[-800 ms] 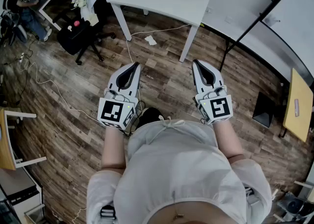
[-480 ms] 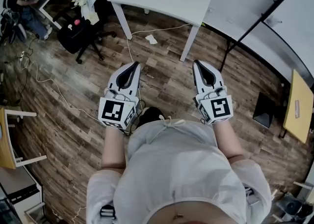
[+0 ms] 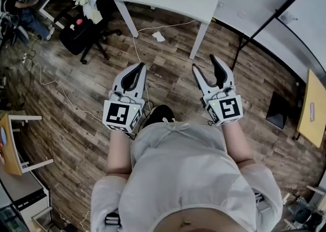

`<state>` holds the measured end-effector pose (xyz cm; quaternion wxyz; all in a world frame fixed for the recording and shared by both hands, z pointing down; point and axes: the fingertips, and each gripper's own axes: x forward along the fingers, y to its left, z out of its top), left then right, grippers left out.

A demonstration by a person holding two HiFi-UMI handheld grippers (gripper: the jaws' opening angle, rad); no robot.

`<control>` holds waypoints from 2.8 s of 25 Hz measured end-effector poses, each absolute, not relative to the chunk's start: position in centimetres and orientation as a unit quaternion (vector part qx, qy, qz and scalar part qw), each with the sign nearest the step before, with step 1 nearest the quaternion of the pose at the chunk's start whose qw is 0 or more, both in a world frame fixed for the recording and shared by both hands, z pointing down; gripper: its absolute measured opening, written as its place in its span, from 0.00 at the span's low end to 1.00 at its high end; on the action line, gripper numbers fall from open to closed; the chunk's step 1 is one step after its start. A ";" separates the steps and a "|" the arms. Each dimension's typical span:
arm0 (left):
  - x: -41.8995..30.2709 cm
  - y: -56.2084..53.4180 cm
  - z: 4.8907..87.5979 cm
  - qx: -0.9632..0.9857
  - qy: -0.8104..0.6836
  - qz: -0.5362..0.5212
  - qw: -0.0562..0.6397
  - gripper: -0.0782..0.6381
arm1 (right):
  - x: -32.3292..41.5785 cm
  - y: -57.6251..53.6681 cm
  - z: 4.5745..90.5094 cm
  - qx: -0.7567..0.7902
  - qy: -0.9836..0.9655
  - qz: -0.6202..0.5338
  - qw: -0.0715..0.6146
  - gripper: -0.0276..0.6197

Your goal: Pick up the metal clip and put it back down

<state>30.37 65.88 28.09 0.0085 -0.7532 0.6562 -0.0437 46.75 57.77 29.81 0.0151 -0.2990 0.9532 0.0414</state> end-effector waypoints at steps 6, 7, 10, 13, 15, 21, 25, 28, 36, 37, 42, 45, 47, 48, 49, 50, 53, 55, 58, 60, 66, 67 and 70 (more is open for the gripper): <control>29.3 64.3 28.0 -0.756 0.652 -0.058 0.008 0.14 | 45.4 55.0 29.7 -0.313 0.949 0.031 0.006 0.77; 28.9 63.9 28.0 -0.755 0.653 -0.059 0.007 0.14 | 45.0 54.7 29.8 -0.312 0.949 0.031 0.005 0.77; 27.8 62.5 28.5 -0.757 0.651 -0.057 -0.001 0.13 | 44.1 53.6 30.0 -0.320 0.947 0.032 0.002 0.77; 26.5 60.6 29.5 -0.763 0.643 -0.062 -0.004 0.14 | 42.7 51.8 30.5 -0.331 0.943 0.031 0.003 0.77; 25.1 59.0 30.1 -0.769 0.636 -0.063 -0.007 0.14 | 41.2 50.2 30.9 -0.336 0.942 0.028 0.000 0.77; 17.8 52.0 30.7 -0.780 0.623 -0.051 -0.020 0.14 | 34.6 44.1 31.1 -0.362 0.932 0.027 -0.012 0.77; 12.3 46.2 29.9 -0.793 0.608 -0.043 -0.021 0.14 | 29.4 38.8 30.5 -0.382 0.924 0.027 -0.017 0.77; 7.9 41.8 29.3 -0.801 0.597 -0.045 -0.018 0.13 | 25.4 34.6 30.2 -0.401 0.916 0.019 -0.018 0.77; -0.6 32.1 29.5 -0.825 0.562 -0.050 -0.029 0.13 | 17.4 26.0 31.8 -0.443 0.896 -0.015 -0.041 0.77; -1.2 31.2 29.7 -0.827 0.559 -0.049 -0.035 0.14 | 16.8 25.2 32.1 -0.446 0.894 -0.020 -0.048 0.77; -3.1 27.2 31.1 -0.835 0.546 -0.051 -0.054 0.14 | 14.9 21.2 33.8 -0.454 0.887 -0.036 -0.082 0.77; -3.9 24.5 31.9 -0.836 0.544 -0.052 -0.058 0.14 | 14.1 18.5 35.1 -0.457 0.882 -0.044 -0.101 0.77; -4.2 22.5 32.4 -0.837 0.542 -0.057 -0.058 0.14 | 13.7 16.4 36.2 -0.459 0.880 -0.045 -0.114 0.77; -4.3 21.3 32.7 -0.837 0.541 -0.060 -0.058 0.14 | 13.5 15.3 36.7 -0.459 0.879 -0.049 -0.120 0.77; -4.4 20.2 33.0 -0.837 0.540 -0.063 -0.059 0.14 | 13.2 14.1 37.3 -0.459 0.878 -0.055 -0.125 0.77; -4.6 19.0 33.2 -0.837 0.539 -0.066 -0.061 0.14 | 13.0 12.8 37.9 -0.458 0.877 -0.062 -0.130 0.77; -4.9 15.2 34.0 -0.838 0.536 -0.072 -0.070 0.14 | 12.4 8.9 39.6 -0.455 0.875 -0.081 -0.146 0.77; -5.3 12.5 34.4 -0.838 0.535 -0.074 -0.073 0.14 | 12.1 6.1 40.4 -0.454 0.873 -0.091 -0.154 0.77; -6.0 8.3 34.8 -0.835 0.540 -0.074 -0.079 0.14 | 11.4 1.9 42.2 -0.452 0.868 -0.103 -0.177 0.77; -6.4 5.8 35.4 -0.835 0.538 -0.078 -0.084 0.14 | 11.0 -0.7 43.6 -0.452 0.864 -0.113 -0.192 0.77; -6.9 -0.7 37.5 -0.838 0.530 -0.087 -0.097 0.14 | 10.6 -7.0 48.8 -0.449 0.842 -0.167 -0.247 0.69; -7.0 -1.6 37.8 -0.838 0.530 -0.088 -0.098 0.14 | 10.5 -7.9 49.7 -0.447 0.839 -0.175 -0.257 0.69; -7.0 -4.1 38.7 -0.837 0.528 -0.092 -0.104 0.14 | 10.1 -10.2 52.1 -0.442 0.830 -0.194 -0.278 0.69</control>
